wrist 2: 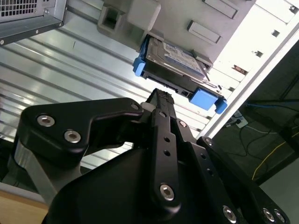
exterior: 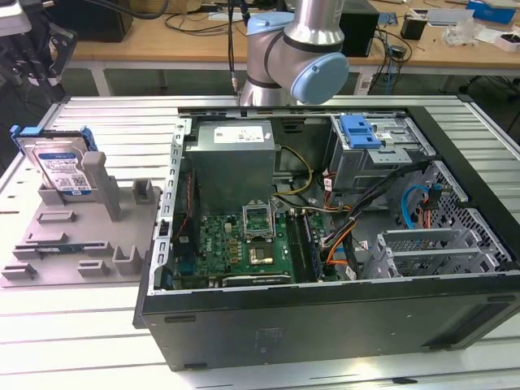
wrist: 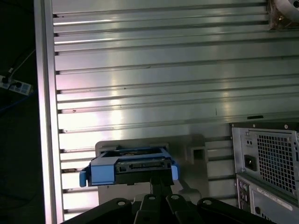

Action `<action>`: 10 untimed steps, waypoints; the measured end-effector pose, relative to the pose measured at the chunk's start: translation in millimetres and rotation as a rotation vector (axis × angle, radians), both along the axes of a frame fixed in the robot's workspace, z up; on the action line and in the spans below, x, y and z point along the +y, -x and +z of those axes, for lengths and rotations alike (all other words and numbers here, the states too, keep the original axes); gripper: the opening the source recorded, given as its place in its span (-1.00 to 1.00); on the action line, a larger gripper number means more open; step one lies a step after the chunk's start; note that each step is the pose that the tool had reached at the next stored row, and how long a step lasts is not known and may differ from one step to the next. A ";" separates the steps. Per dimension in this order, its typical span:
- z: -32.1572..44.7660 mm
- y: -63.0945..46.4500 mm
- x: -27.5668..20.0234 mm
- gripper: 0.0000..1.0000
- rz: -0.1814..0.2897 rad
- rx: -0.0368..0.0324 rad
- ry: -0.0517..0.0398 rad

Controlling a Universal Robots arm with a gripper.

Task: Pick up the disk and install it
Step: 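Pick up the disk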

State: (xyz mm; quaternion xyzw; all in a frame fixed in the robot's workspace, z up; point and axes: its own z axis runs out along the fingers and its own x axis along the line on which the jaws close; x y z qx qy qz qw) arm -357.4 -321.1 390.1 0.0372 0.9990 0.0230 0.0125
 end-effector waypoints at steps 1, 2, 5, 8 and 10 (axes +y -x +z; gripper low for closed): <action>0.0 0.0 0.0 -0.79 0.000 0.0000 0.0000; 0.0 0.0 0.0 -0.79 0.000 0.0001 0.0001; -0.2 4.9 0.3 -0.79 0.003 0.0013 0.0001; -0.5 6.3 0.3 -0.79 0.026 0.0042 0.0001; -0.8 6.7 0.4 -0.79 0.060 0.0073 0.0002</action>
